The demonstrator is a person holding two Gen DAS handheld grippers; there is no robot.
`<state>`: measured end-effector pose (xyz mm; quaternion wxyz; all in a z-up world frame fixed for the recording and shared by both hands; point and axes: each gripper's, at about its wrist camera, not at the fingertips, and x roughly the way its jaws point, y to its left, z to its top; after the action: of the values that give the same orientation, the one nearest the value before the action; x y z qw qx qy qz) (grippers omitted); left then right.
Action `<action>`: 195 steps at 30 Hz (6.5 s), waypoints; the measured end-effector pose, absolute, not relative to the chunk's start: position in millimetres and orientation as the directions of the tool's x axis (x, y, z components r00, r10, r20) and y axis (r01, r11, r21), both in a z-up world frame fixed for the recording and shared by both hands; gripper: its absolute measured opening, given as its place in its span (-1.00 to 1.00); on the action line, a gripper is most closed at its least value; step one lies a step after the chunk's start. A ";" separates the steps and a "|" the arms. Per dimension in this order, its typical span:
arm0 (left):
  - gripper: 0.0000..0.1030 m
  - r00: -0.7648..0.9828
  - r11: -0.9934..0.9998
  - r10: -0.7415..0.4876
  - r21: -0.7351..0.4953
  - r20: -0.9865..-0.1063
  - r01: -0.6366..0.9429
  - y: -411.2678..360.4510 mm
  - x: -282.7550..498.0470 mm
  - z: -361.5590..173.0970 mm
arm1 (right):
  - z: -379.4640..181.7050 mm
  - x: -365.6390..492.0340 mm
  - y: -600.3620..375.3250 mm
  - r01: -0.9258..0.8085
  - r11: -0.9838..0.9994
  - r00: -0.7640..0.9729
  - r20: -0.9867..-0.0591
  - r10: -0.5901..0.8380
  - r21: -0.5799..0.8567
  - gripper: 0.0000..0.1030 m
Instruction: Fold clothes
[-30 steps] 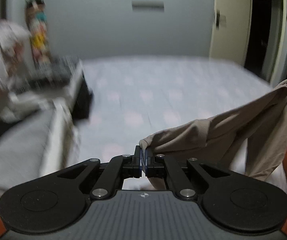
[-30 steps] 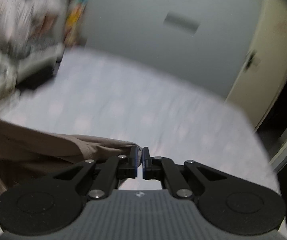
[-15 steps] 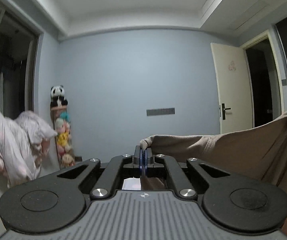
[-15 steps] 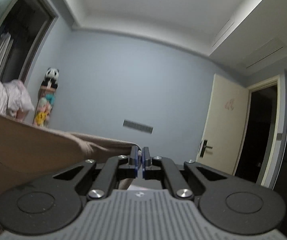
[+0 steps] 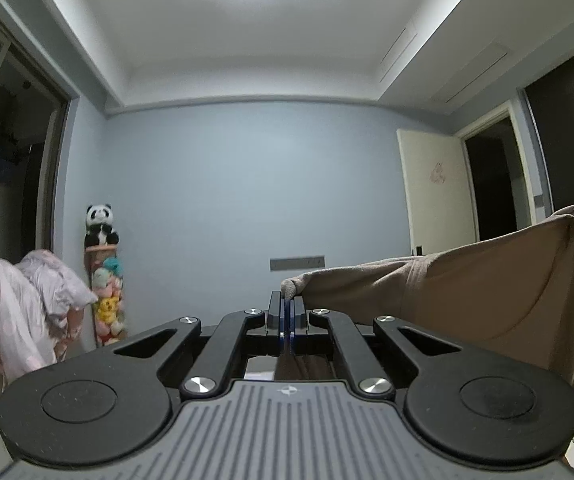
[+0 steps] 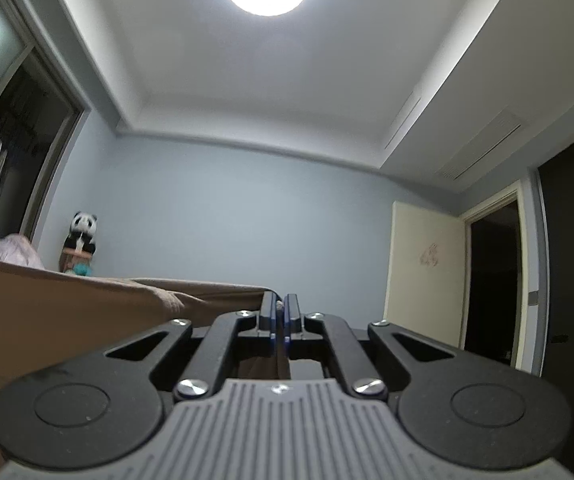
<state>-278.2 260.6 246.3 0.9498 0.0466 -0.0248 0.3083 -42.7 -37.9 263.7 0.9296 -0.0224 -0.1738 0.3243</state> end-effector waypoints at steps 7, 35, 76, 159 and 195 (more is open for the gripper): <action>-0.94 0.809 0.816 0.578 0.085 -0.102 -0.572 296.5 -239.8 203.3 | 229.6 -10.0 -9.9 -0.620 0.769 0.751 0.163 0.640 -0.159 -0.92; -0.67 0.550 0.778 0.191 -0.216 -0.813 -0.589 551.8 -10.3 -172.3 | -161.6 264.2 239.8 -0.615 0.776 0.642 -0.659 0.391 -0.138 -0.92; -0.38 0.448 0.717 0.458 0.021 -0.768 -0.696 593.7 75.3 -182.8 | -178.9 351.8 311.4 -0.682 0.729 0.450 -0.752 0.481 0.058 -0.51; 0.13 0.157 0.531 0.388 0.081 -0.908 -0.843 430.5 -194.6 -129.1 | -69.1 315.5 25.1 -0.460 0.887 0.541 -0.805 0.242 -0.042 -0.43; -0.89 0.431 0.515 0.739 0.021 -0.519 -0.857 435.0 -238.1 59.7 | -138.6 106.0 94.8 -0.575 0.738 0.205 -0.812 0.547 0.352 -0.27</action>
<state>-238.1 435.0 59.7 0.8366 -0.1238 0.2394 0.4769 106.0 94.8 -138.6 0.7760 -0.0138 0.5166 0.3616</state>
